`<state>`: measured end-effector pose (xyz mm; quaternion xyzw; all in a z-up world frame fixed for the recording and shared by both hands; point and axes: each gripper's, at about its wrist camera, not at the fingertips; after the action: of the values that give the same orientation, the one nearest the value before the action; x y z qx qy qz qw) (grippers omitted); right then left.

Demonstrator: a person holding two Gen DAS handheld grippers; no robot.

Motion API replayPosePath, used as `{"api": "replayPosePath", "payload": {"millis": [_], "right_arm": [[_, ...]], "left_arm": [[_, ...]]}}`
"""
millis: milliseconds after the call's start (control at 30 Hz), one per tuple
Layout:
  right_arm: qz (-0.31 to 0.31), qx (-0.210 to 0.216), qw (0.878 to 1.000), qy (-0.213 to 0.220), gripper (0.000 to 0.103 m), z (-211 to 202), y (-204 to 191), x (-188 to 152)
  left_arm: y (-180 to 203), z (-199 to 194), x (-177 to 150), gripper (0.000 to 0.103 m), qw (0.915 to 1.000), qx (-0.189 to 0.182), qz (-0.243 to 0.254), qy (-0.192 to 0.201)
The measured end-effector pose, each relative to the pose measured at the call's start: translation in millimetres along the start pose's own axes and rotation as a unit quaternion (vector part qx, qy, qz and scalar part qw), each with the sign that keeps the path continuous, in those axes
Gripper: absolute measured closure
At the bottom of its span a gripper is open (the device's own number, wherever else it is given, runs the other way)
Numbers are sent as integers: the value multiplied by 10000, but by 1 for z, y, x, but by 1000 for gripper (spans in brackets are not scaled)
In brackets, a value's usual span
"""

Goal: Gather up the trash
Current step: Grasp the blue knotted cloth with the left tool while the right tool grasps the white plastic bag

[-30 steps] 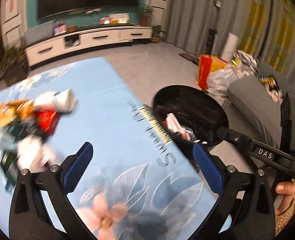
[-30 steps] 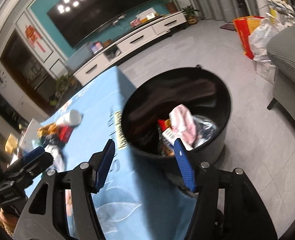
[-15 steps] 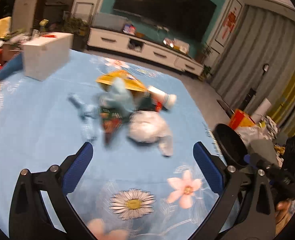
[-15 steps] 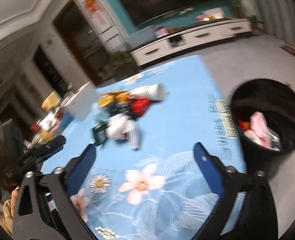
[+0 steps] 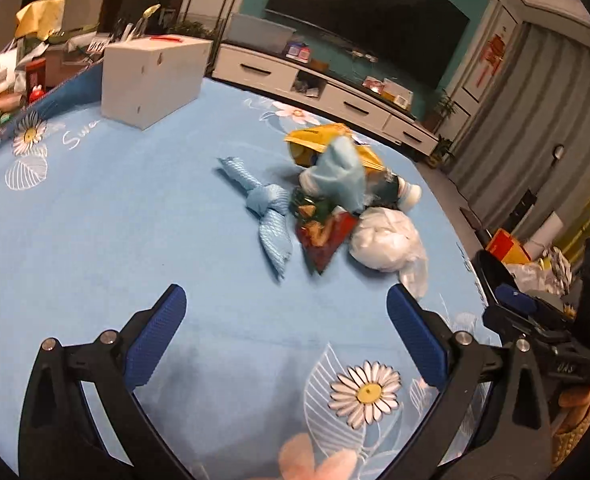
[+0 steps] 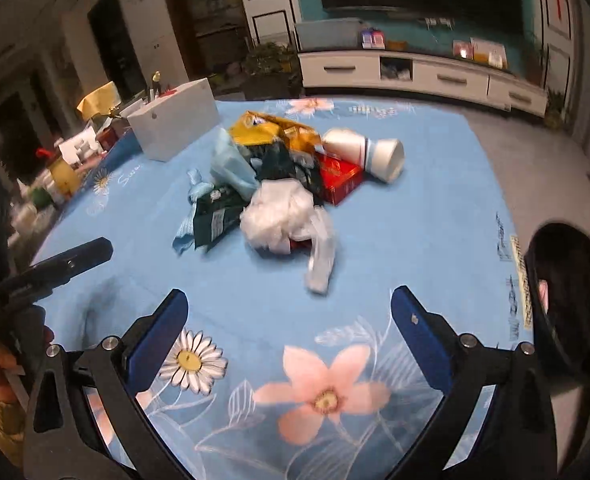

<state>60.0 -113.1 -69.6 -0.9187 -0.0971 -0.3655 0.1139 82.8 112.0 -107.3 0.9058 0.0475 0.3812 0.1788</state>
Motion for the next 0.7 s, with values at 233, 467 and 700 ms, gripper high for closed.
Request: {"api": "replayPosePath", "payload": {"millis": [233,467,700], "right_arm": [[-258,34,9996,117,5,27,-9,18],[-505,120,9986,140,22,54,-12,32],[-672,188,9976,18,33,82,-15,38]], "left_arm": [[-18,37,20,3,9993,173,-254,-233],[-14,74,47,3,9977,581,137,-318],[-7,105,60,16,9956,681,429,-470]]}}
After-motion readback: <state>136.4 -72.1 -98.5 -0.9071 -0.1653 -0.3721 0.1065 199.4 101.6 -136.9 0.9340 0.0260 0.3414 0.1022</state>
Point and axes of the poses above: each gripper's, at about its wrist camera, not at the fingertips, and z roughly the way its jaws point, y to its right, x to its top, and after that the axes turned 2 degrees about -x, right-handed
